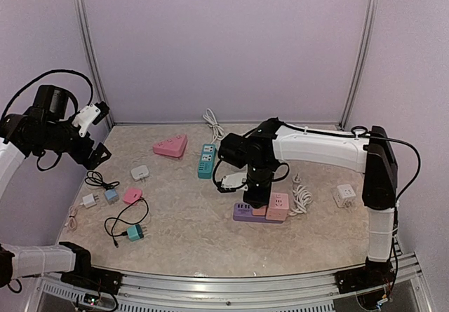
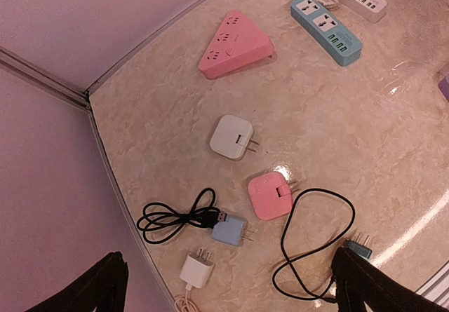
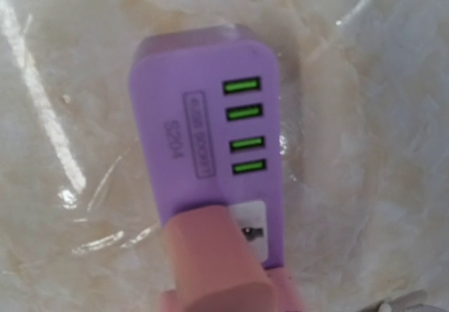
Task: Insert the plug
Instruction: Press the plug into the socket.
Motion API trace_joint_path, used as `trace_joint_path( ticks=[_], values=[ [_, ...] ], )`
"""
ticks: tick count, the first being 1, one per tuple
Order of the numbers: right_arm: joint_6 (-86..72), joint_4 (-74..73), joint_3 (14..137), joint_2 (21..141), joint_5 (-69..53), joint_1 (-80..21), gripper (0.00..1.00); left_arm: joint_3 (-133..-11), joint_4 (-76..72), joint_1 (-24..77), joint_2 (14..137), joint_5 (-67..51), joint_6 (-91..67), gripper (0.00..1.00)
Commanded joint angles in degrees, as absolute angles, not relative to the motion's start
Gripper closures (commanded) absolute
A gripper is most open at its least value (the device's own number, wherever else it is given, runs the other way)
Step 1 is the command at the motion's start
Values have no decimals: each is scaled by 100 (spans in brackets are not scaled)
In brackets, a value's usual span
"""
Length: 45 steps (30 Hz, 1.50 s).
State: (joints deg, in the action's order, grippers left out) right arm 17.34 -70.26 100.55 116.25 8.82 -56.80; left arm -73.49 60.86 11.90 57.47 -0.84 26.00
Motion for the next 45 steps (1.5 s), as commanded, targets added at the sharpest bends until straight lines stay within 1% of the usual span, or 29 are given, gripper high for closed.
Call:
trace_joint_path(
  ticks=[1, 3, 9, 13, 19, 23, 31, 38, 45],
  values=[
    [1796, -7062, 9953, 11689, 808, -5575, 69, -7277, 6058, 1136, 5682, -123, 2659, 1],
    [1793, -7030, 9926, 11696, 821, -5550, 73, -7276, 6056, 1142, 5686, -124, 2658, 1],
    [1793, -7026, 9847, 11738, 697, -5512, 73, -7290, 6051, 1134, 5704, -118, 2672, 1],
    [1727, -6979, 9702, 11671, 592, -5515, 83, -7280, 6054, 1137, 5713, -104, 2680, 1],
    [1436, -6822, 9216, 11419, 507, -5520, 92, -7264, 6047, 1137, 5705, -91, 2681, 1],
    [1208, -6376, 8669, 11073, 486, -5555, 100, -7244, 6031, 1141, 5704, -92, 2687, 1],
    [1014, -6038, 8199, 10813, 773, -5784, 100, -7240, 6010, 1134, 5704, -85, 2688, 1],
    [876, -5864, 8072, 11047, 862, -5783, 99, -7208, 6017, 1133, 5632, -82, 2685, 1],
    [800, -5617, 7527, 10970, 874, -5532, 98, -7211, 6033, 1137, 5599, -79, 2697, 1]
  ],
)
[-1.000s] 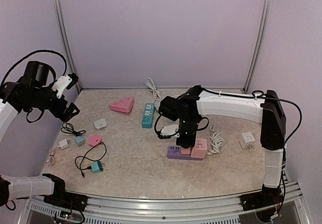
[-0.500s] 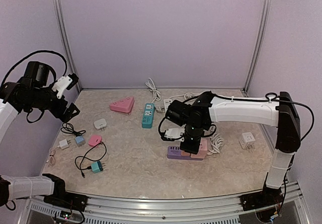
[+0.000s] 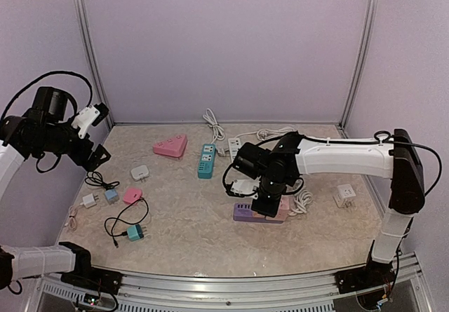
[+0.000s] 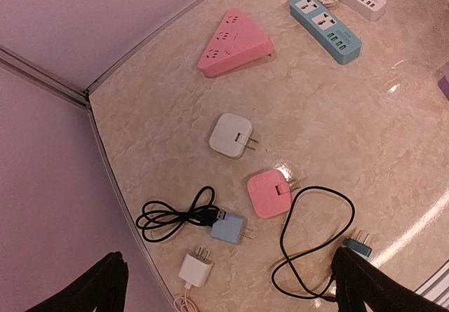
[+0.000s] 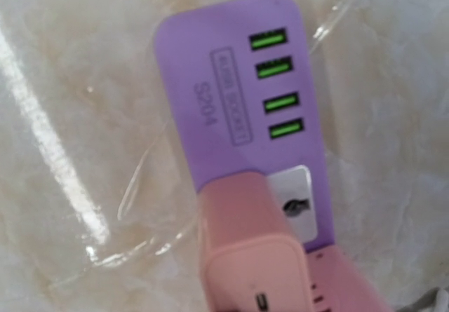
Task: Insert the plug
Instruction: Press the plug into the socket.
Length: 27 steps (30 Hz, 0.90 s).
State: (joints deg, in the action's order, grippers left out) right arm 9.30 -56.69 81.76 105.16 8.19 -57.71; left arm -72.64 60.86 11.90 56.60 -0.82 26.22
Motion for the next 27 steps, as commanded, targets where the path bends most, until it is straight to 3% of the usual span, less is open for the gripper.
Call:
trace_joint_path(
  ticks=[1, 20, 23, 27],
  values=[
    [795, -5601, 7488, 10938, 873, -5529, 98, -7206, 6035, 1139, 5599, -81, 2698, 1],
    [668, -5667, 7527, 10978, 827, -5590, 96, -7245, 6047, 1141, 5598, -45, 2709, 1],
    [683, -5891, 8114, 10941, 934, -5746, 91, -7266, 6038, 1138, 5614, -48, 2715, 1],
    [809, -6116, 8808, 10985, 948, -5959, 78, -7297, 6054, 1140, 5607, -38, 2722, 1]
  ],
)
